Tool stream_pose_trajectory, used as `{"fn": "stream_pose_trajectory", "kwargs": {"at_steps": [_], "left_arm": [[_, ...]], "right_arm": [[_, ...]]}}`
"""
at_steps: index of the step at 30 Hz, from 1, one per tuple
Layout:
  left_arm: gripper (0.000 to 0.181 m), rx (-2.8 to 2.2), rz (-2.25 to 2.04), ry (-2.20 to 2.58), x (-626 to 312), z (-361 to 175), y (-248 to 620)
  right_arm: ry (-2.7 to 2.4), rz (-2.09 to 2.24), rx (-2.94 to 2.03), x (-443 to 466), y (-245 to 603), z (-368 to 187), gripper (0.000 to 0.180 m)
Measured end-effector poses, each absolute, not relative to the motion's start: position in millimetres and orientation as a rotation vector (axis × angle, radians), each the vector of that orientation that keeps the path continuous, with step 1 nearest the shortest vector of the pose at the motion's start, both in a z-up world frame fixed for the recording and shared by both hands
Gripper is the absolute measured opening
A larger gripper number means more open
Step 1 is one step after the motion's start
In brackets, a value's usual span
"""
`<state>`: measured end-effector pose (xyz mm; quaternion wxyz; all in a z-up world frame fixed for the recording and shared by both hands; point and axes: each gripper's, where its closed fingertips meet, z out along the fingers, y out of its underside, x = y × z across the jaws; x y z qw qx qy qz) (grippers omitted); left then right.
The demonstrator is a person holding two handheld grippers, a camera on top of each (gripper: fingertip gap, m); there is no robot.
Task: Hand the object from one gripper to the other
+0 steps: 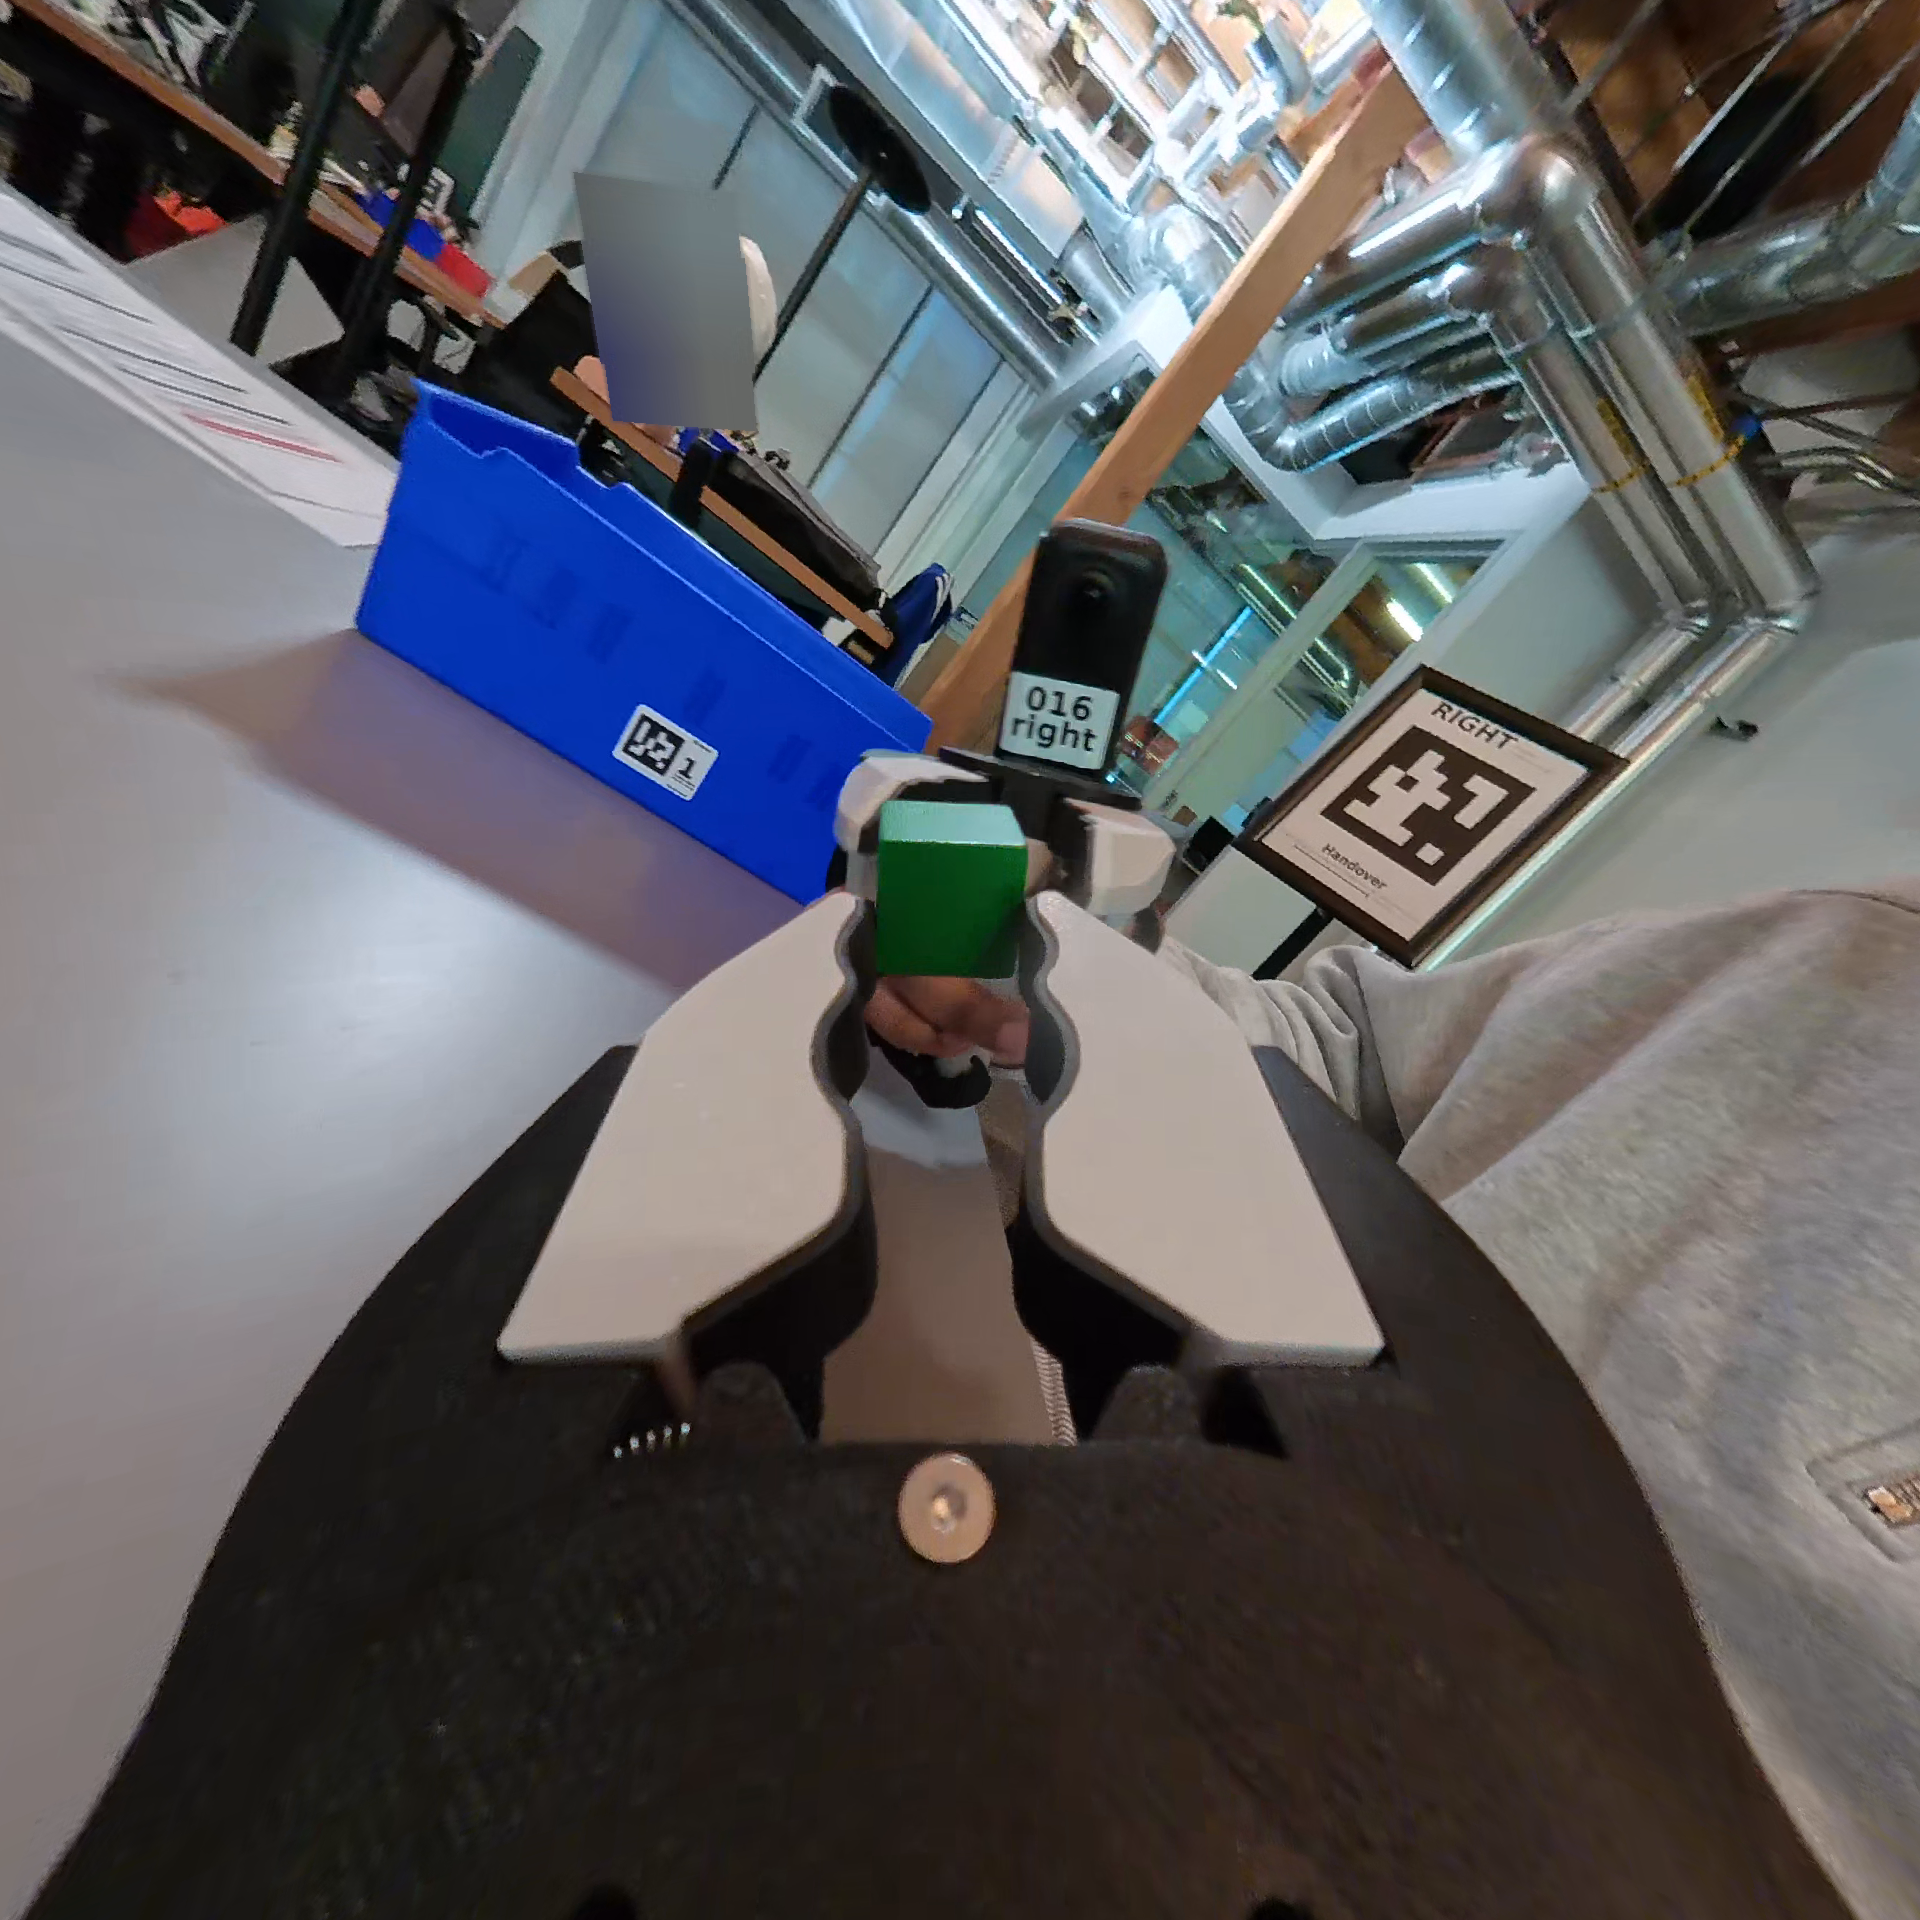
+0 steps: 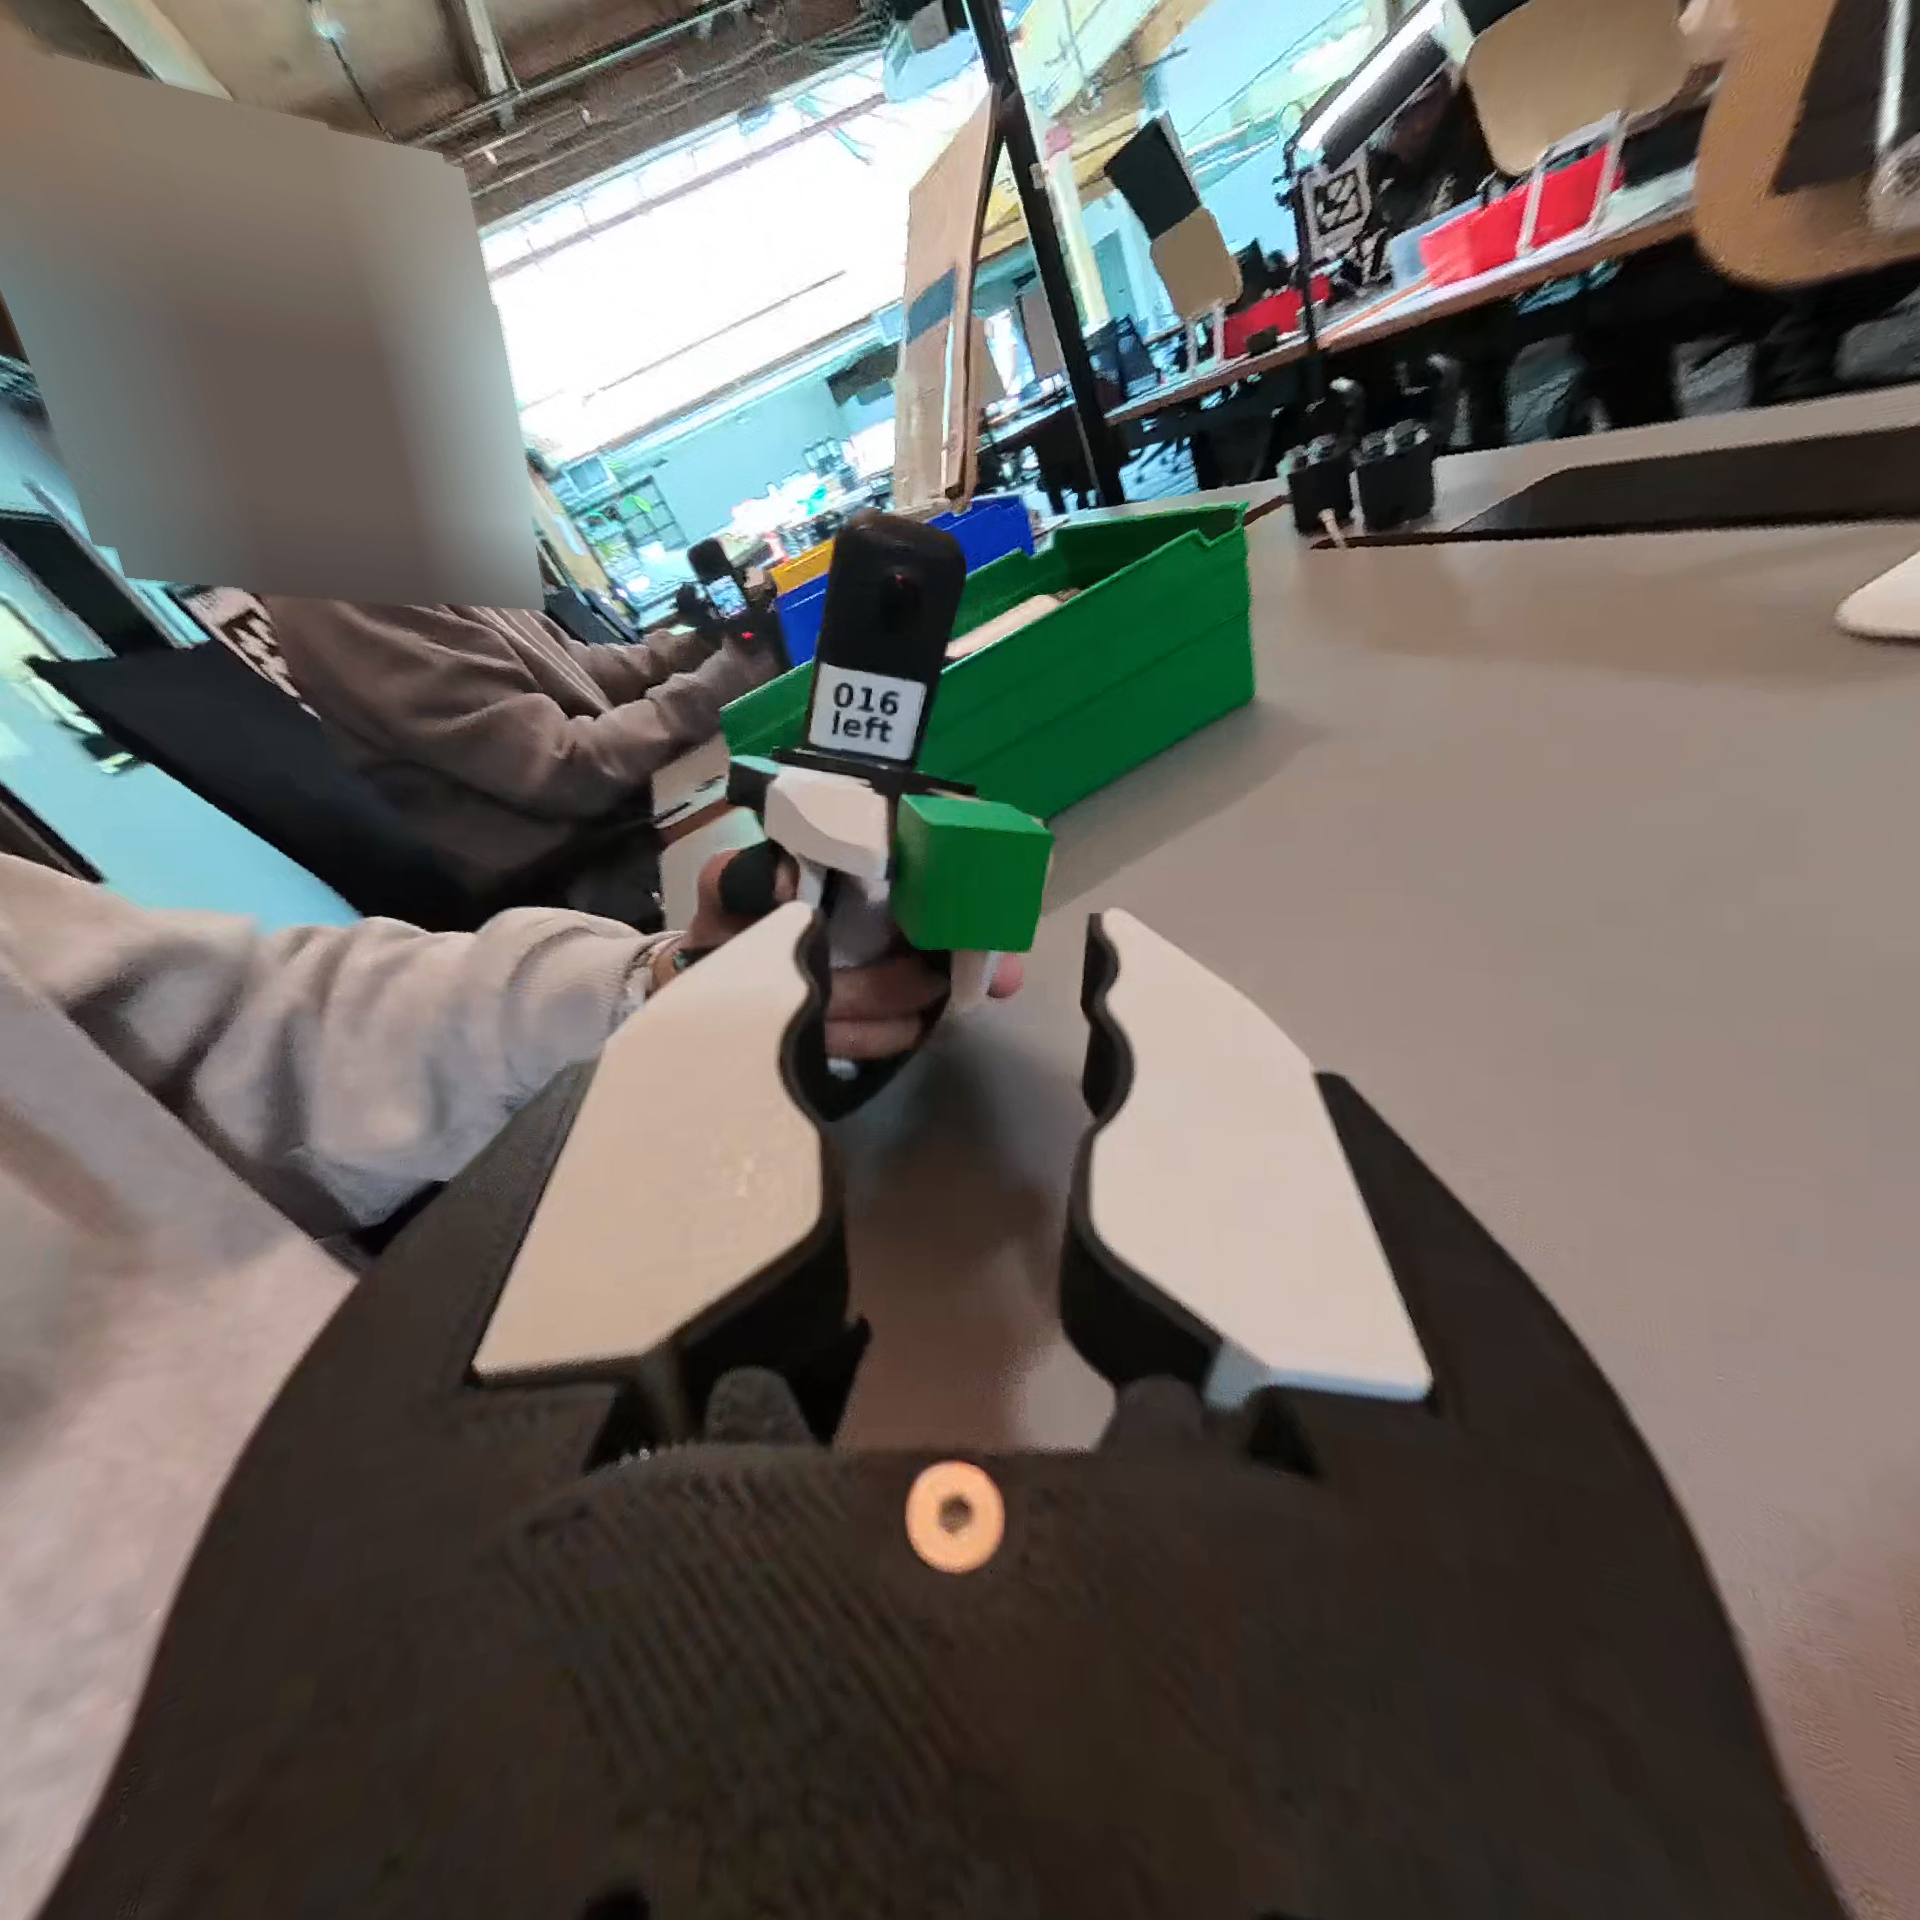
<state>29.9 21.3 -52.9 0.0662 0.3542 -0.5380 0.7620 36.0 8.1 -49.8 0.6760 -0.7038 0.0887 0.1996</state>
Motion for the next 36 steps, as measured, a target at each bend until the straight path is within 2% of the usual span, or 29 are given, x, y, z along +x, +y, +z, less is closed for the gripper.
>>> {"fn": "stream_pose_trajectory", "kwargs": {"at_steps": [8,15,23,31,36], "left_arm": [[0.027,0.972,2.303,-1.623,20.6,-46.4,7.0],[0.027,0.974,2.337,-1.630,21.4,-45.7,5.8],[0.062,1.113,2.463,-1.986,35.9,-51.5,18.2],[0.057,0.772,2.403,-2.768,23.1,-58.4,2.2],[0.047,0.738,2.345,-2.831,22.4,-65.9,-2.6]], "right_arm": [[0.227,0.627,-1.557,22.0,11.8,-51.0,0.027],[0.222,0.635,-1.567,22.8,10.0,-50.3,0.027],[0.303,0.676,-1.573,33.0,7.6,-55.6,0.027],[0.457,1.062,-1.501,29.0,6.0,-61.6,0.026],[0.505,1.283,-1.481,19.1,4.9,-64.5,0.027]]}}
